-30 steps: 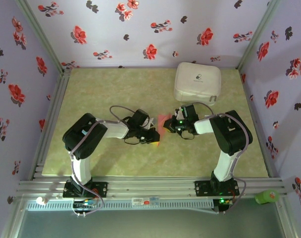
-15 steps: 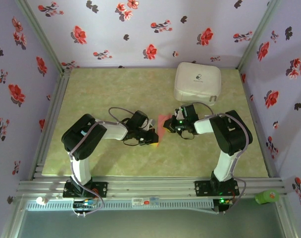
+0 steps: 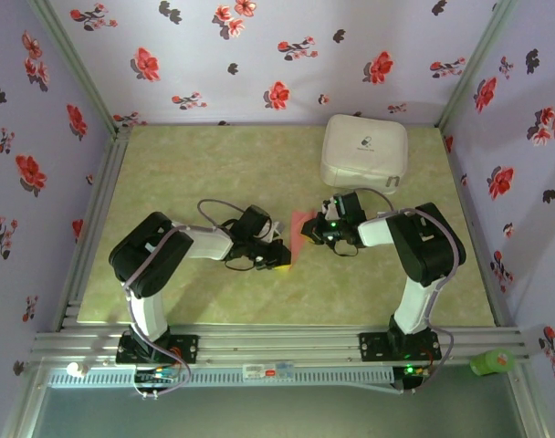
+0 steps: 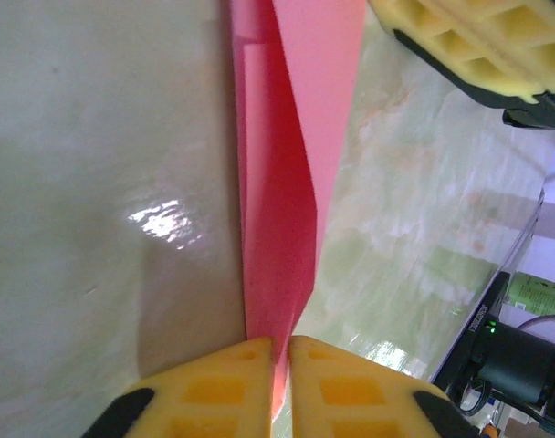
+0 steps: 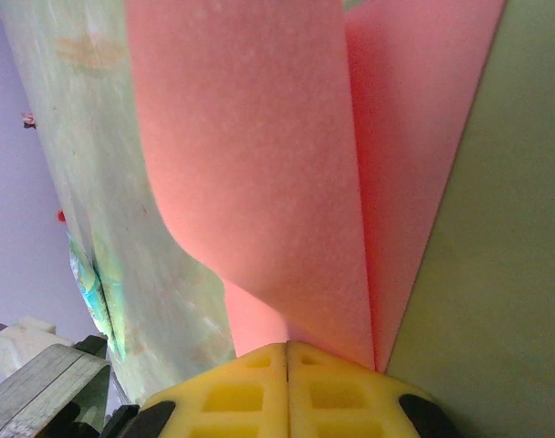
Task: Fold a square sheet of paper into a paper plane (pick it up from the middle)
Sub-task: Fold the wing for the fifth time at the center of the table.
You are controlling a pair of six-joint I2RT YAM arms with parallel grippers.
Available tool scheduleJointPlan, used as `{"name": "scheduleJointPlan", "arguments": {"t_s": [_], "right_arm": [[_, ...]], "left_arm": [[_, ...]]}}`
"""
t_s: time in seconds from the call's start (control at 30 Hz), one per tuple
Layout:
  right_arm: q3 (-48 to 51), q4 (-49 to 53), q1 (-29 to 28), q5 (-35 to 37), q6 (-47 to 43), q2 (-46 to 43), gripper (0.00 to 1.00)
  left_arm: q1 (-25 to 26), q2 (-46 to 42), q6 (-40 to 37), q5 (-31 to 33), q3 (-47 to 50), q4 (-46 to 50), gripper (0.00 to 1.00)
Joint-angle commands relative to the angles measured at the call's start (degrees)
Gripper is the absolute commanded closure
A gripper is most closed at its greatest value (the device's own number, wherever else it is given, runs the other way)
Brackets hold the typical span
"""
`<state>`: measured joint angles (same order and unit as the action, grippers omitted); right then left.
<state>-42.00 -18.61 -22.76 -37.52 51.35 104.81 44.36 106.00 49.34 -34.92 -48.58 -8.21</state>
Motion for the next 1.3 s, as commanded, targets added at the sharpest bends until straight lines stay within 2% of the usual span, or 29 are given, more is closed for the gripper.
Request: {"name": "scheduleJointPlan", "arguments": {"t_s": [0.0,0.23,0.3,0.37,0.47,0.6,0.77,0.9,1.17,1.27], "right_arm": [[-0.38,3.87,0.18,3.15,-1.69,1.86,0.93],[-0.45,3.91,0.07,3.23,-1.61,2.04,0.93],[-0.48,4.17,0.09,3.41,-1.69,2.0,0.93],[-0.61,4.37,0.09,3.43,-1.69,2.06,0.93],[-0.63,4.48,0.06,3.5,-1.78,2.06,0.93],[-0.72,4.58,0.03,3.5,-1.79,2.08,0.93],[-0.72,4.37,0.06,3.48,-1.58,2.29,0.93],[-0.72,4.42,-0.01,3.68,-1.61,2.31,0.93],[-0.72,4.57,-0.01,4.29,-1.26,2.33,0.93],[-0.81,4.55,-0.01,4.35,-1.08,2.34,0.93]], "left_arm": [[0.29,-0.35,0.13,0.07,1.08,3.29,0.92],[0.29,-0.52,0.56,-1.03,1.71,2.59,0.97],[0.34,-0.95,0.58,-0.81,2.02,2.63,0.94],[0.29,-1.23,0.68,-0.51,2.3,2.72,0.84],[0.36,-1.26,0.77,-0.35,2.7,2.76,0.83],[0.32,-1.49,0.59,-0.18,3.27,3.2,0.87],[0.29,-1.71,1.12,0.12,3.57,2.55,0.97],[0.34,-1.84,1.37,-0.24,3.53,2.15,0.98],[0.38,-5.1,4.24,0.3,5.69,-1.75,0.82],[0.38,-8.26,4.9,1.82,6.12,-1.96,0.81]]}}
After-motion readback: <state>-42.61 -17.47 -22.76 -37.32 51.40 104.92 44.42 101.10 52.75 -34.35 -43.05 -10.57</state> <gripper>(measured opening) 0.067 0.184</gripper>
